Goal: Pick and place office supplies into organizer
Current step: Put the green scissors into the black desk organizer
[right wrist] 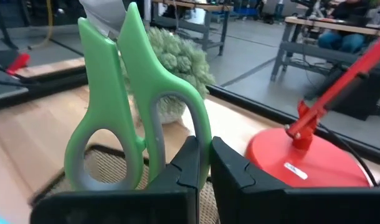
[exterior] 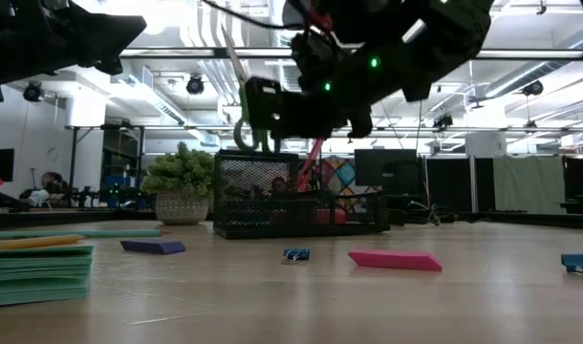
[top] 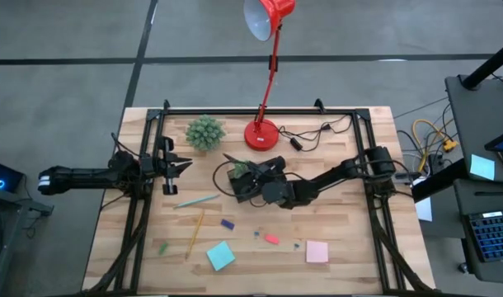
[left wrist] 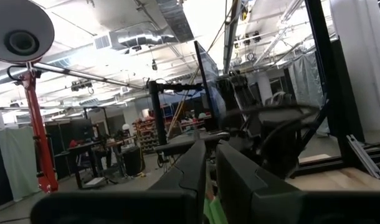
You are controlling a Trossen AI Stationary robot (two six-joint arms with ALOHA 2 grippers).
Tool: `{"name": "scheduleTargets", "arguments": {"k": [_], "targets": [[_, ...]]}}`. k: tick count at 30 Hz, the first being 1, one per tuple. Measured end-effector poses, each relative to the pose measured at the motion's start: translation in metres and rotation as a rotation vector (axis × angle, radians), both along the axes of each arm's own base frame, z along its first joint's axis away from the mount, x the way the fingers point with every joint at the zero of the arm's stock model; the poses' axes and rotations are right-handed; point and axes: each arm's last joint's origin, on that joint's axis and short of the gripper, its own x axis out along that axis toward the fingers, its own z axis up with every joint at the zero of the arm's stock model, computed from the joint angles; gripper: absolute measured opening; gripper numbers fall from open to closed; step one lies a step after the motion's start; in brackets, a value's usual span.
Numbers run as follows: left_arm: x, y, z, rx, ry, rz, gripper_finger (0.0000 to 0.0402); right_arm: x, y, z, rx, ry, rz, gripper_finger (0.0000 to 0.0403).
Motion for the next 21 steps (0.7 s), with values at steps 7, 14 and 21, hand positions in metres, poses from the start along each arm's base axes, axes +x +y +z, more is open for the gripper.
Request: {"name": "scheduleTargets", "arguments": {"k": [7, 14, 21], "targets": [[-0.0002, 0.0, 0.0004, 0.0, -0.004, 0.0, 0.0022, 0.0004, -0.0003, -0.0079, -0.008, 0.012, -0.025, 0.0013], [0.0001, 0.0, 0.0, 0.0, 0.0, 0.0, 0.0022, 0.0009, -0.0019, -0.0074, 0.002, -0.005, -0.031, 0.0013], [-0.0001, 0.0, 0.0003, 0.001, -0.003, 0.0, 0.0022, 0.001, -0.0028, -0.0074, 0.005, -0.009, -0.034, 0.0013]]}}
